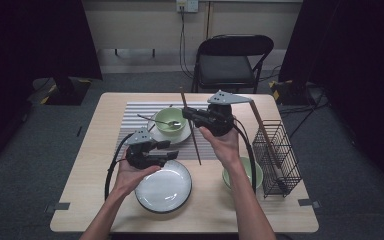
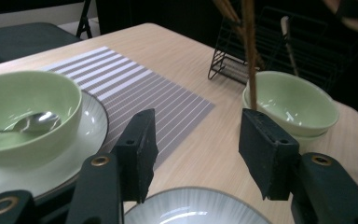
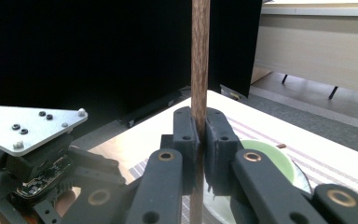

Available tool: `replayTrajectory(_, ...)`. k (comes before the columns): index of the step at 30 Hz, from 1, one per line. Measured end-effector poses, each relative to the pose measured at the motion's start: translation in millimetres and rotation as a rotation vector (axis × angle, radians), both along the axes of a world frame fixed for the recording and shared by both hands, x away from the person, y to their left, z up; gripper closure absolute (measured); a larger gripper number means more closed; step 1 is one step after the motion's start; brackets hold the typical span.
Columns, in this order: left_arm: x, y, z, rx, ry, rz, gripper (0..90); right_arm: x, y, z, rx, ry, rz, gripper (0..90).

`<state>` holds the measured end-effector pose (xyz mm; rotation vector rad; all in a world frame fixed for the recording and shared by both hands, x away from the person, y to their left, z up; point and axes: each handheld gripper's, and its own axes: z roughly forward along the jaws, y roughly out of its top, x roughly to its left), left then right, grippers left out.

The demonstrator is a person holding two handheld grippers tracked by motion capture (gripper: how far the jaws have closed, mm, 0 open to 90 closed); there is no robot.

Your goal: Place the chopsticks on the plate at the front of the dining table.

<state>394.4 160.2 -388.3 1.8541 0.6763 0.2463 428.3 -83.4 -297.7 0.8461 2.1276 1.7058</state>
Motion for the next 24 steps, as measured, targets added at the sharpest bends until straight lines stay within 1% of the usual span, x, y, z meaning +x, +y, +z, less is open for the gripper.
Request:
replayTrajectory(4, 2.5, -10.9, 5.9, -0.013, -0.012, -0.022, 47.3, -2.4, 4.0, -2.6, 0.007, 0.003, 0.010, 84.6)
replayTrajectory(6, 2.1, -18.1, 6.9, -0.034, -0.012, -0.036, 47.5, -4.8, 5.5, -4.0, 0.013, 0.002, 0.016, 84.6)
replayTrajectory(7, 2.1, -20.5, 6.8, -0.035, -0.019, -0.037, 47.6, -6.8, 6.5, -5.3, 0.018, 0.002, 0.024, 84.6)
replayTrajectory(8, 1.2, -23.4, 6.8, -0.040, -0.013, -0.040, 47.8, -7.4, 7.0, -5.7, 0.015, 0.002, 0.025, 84.6)
replayTrajectory(9, 1.5, -25.1, 6.9, -0.034, -0.019, -0.050, 48.0, -8.2, 7.6, -5.8, 0.014, 0.003, 0.025, 84.6)
replayTrajectory(10, 1.0, -27.1, 6.9, -0.041, -0.013, -0.052, 48.6, -8.9, 8.0, -5.7, 0.016, 0.001, 0.024, 84.6)
replayTrajectory(11, 1.8, -29.2, 7.2, -0.045, -0.020, -0.063, 49.5, -9.8, 8.2, -5.4, 0.019, 0.003, 0.024, 84.6)
replayTrajectory(12, 1.8, -29.2, 7.2, -0.045, -0.020, -0.063, 50.4, -10.6, 8.3, -4.9, 0.020, 0.001, 0.028, 84.6)
replayTrajectory(13, 1.9, -30.4, 7.5, -0.060, -0.017, -0.060, 50.4, -10.6, 8.3, -4.9, 0.020, 0.001, 0.028, 84.6)
replayTrajectory(14, 2.2, -31.0, 8.3, -0.083, -0.036, -0.064, 57.2, -12.3, 9.3, -4.0, 0.032, -0.002, 0.041, 84.6)
replayTrajectory(15, 2.2, -31.0, 8.3, -0.083, -0.036, -0.064, 60.7, -13.6, 10.3, -3.1, 0.033, -0.003, 0.047, 84.6)
replayTrajectory(16, 2.1, -30.5, 8.8, -0.089, -0.043, -0.067, 60.7, -13.6, 10.3, -3.1, 0.033, -0.003, 0.047, 84.6)
replayTrajectory(17, 2.1, -30.7, 9.0, -0.108, -0.038, -0.072, 62.0, -14.3, 11.1, -2.6, 0.035, -0.005, 0.051, 84.6)
replayTrajectory(18, 2.8, -30.0, 9.4, -0.108, -0.040, -0.077, 63.3, -15.2, 12.0, -2.1, 0.036, -0.008, 0.057, 84.6)
replayTrajectory(20, 2.9, -28.5, 9.3, -0.105, -0.042, -0.077, 69.1, -16.8, 13.6, -1.6, 0.040, -0.009, 0.067, 84.5)
replayTrajectory(21, 3.2, -27.0, 9.6, -0.098, -0.045, -0.078, 69.1, -16.8, 13.6, -1.6, 0.040, -0.009, 0.067, 84.5)
replayTrajectory(22, 3.4, -25.4, 9.4, -0.088, -0.052, -0.077, 71.9, -16.9, 13.5, -1.6, 0.042, -0.009, 0.072, 84.5)
replayTrajectory(24, 3.7, -21.8, 8.6, -0.090, -0.054, -0.069, 75.3, -17.1, 13.2, -1.3, 0.043, -0.009, 0.071, 84.4)
